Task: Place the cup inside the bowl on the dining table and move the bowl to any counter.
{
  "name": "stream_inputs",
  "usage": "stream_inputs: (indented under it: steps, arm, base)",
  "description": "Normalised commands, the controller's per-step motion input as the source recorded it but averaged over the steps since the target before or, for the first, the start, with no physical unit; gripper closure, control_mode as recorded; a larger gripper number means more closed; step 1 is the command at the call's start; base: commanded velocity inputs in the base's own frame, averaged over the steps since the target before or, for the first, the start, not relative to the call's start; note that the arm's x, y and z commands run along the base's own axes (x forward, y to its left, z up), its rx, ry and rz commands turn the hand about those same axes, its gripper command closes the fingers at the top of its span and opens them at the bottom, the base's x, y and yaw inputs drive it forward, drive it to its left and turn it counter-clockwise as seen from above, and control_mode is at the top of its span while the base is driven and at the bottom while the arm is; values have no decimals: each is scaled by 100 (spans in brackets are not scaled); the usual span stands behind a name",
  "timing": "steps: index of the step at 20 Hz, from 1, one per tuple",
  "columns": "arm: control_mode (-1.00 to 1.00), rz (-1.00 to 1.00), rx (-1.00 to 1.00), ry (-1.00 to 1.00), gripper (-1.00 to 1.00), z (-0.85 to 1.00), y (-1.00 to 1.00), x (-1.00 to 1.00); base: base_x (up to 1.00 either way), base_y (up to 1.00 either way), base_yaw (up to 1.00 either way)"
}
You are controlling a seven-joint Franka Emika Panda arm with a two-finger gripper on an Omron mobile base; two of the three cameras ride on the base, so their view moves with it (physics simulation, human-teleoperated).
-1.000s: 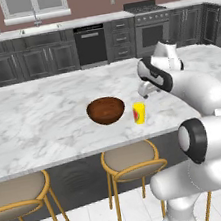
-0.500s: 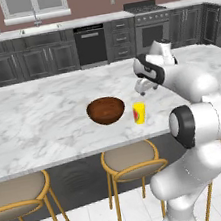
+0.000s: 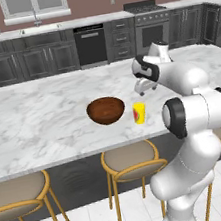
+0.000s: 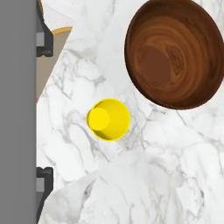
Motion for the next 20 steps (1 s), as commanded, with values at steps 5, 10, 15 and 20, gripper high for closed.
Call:
stream_inputs:
  steps: [5,10,15,20]
  arm:
    - [-100,0,0,0,-100,-16,-9,22]
    - [-100,0,-5,0,-100,-2,0,17]
    - [-100,0,0,0,-100,-1,0,1]
    - [-100,-1,0,0,-100,-15,0,0]
  base:
    - [0,0,0]
    - [0,0,0]
    - [0,0,0]
    - [0,0,0]
